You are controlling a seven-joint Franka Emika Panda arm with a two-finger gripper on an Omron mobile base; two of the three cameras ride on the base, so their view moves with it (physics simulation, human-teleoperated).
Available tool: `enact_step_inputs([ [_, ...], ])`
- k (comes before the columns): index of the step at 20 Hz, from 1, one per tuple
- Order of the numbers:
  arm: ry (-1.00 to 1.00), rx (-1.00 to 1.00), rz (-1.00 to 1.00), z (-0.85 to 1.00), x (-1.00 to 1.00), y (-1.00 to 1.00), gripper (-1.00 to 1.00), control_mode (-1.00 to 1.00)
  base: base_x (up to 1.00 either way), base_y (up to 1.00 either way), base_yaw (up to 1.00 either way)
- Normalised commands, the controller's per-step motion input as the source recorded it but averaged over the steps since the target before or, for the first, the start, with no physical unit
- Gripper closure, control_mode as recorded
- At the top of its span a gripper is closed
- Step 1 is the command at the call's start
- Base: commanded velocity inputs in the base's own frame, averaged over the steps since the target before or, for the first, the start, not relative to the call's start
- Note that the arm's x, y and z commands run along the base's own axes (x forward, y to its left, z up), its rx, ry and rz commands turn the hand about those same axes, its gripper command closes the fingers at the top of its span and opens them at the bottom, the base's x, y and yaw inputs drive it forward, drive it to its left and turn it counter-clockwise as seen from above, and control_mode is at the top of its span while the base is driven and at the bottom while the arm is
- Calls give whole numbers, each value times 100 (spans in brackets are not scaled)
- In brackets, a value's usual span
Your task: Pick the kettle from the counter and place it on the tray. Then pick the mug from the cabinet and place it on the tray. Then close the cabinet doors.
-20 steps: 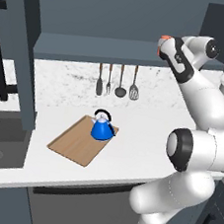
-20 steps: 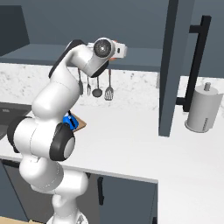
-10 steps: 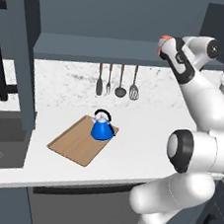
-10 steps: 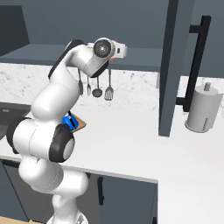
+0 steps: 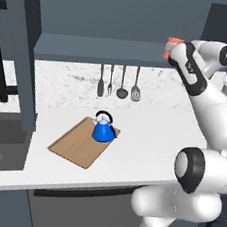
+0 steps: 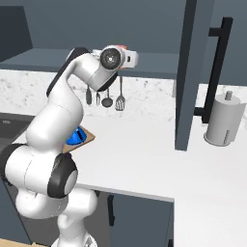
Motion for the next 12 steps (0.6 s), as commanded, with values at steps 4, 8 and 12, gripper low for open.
enact_step_inputs([
  [4, -5, 0, 11, -1, -90, 24, 100, -100, 0, 0, 0],
  [8, -1, -1, 12, 0, -90, 43, 100, -100, 0, 0, 0],
  [12, 0, -1, 20, -1, -87, 43, 100, -100, 0, 0, 0],
])
